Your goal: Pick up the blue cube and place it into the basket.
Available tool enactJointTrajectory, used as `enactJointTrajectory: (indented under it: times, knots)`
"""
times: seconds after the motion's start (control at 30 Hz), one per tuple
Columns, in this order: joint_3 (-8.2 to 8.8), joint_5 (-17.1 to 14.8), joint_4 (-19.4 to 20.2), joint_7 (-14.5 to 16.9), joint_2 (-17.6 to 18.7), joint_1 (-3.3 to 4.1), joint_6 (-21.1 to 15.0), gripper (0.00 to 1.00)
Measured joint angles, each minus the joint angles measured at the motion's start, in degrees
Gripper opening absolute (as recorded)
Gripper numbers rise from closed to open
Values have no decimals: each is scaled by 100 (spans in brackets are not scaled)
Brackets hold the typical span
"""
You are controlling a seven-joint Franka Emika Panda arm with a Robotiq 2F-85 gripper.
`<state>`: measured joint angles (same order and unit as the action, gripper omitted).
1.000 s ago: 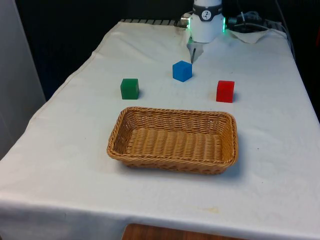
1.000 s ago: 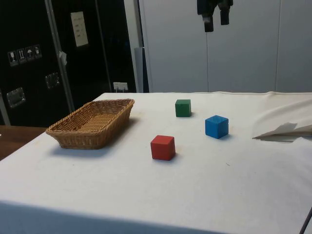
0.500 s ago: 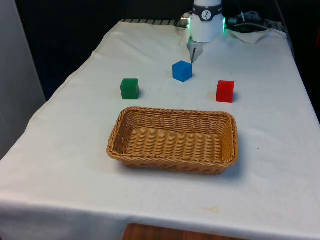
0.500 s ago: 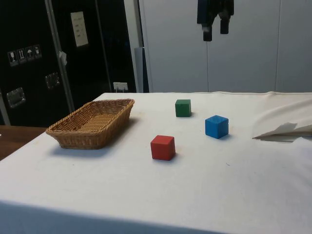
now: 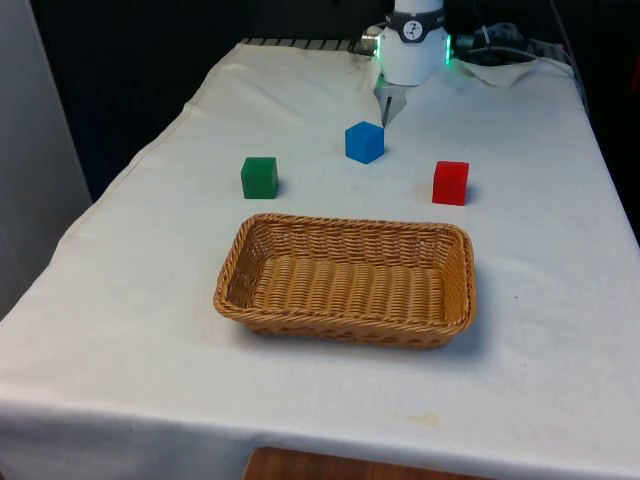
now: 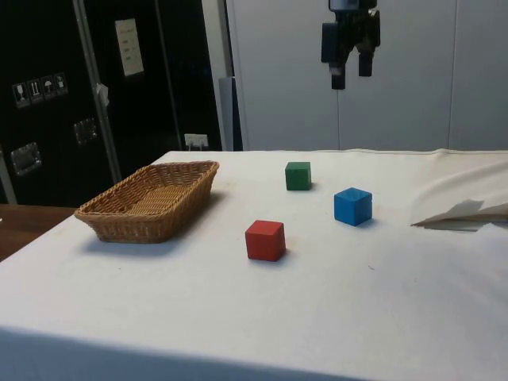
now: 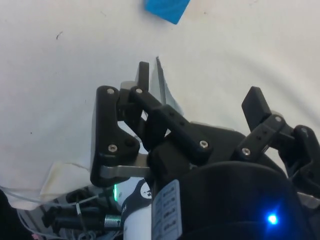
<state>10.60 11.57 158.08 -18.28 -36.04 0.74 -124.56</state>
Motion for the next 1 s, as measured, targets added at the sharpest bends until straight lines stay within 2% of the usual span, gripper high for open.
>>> enactJointTrajectory:
  times: [0.3,0.47,1.0]
  knots:
    - [6,-23,46,0,476,6,-355,100]
    - [-6,-29,57,-52,573,11,-367,100]
    - [-34,-29,269,-544,934,29,-819,100]
